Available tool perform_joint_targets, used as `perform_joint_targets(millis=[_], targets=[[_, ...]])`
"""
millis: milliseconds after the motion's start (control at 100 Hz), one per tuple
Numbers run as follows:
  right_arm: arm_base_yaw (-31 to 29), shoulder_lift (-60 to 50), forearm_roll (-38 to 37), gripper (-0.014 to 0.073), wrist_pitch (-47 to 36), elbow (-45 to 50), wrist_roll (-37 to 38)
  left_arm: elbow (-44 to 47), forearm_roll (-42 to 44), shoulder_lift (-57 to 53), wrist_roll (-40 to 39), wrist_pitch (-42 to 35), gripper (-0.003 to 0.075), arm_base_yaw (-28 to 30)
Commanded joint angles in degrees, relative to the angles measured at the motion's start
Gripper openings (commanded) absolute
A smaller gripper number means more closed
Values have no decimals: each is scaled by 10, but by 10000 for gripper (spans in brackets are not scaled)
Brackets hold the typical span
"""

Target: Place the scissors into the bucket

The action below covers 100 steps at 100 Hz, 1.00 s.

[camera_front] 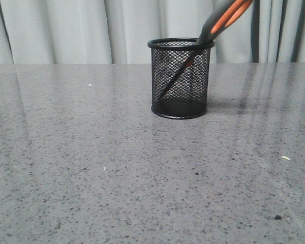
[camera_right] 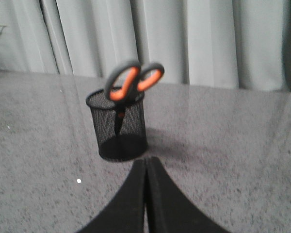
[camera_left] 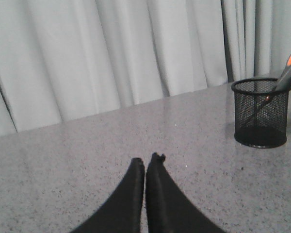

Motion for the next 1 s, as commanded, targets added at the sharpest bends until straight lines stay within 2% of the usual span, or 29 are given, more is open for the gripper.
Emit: perform_joint_targets(millis=[0,110,230,740,880,990], targets=[[1,3,5,-66,-52,-5,-1,-8,-33,4,-6,-41,-20,1],[1,3,5,-66,-52,-4,-1,-6,-41,5,-6,-35,-20,1],[1,3,63,-66,-51,-4,1,-6,-41,5,-6,-36,-20,1],[1,3,63,-66,-51,-4,1,-6,-40,5,-6,-37,-20,1],[1,3,63,-66,-51,-4,1,-6,49,5,-12,-62,-20,3],[1,3,63,-66,-51,-4,1,-5,132,5,-107,-65,-20,31]])
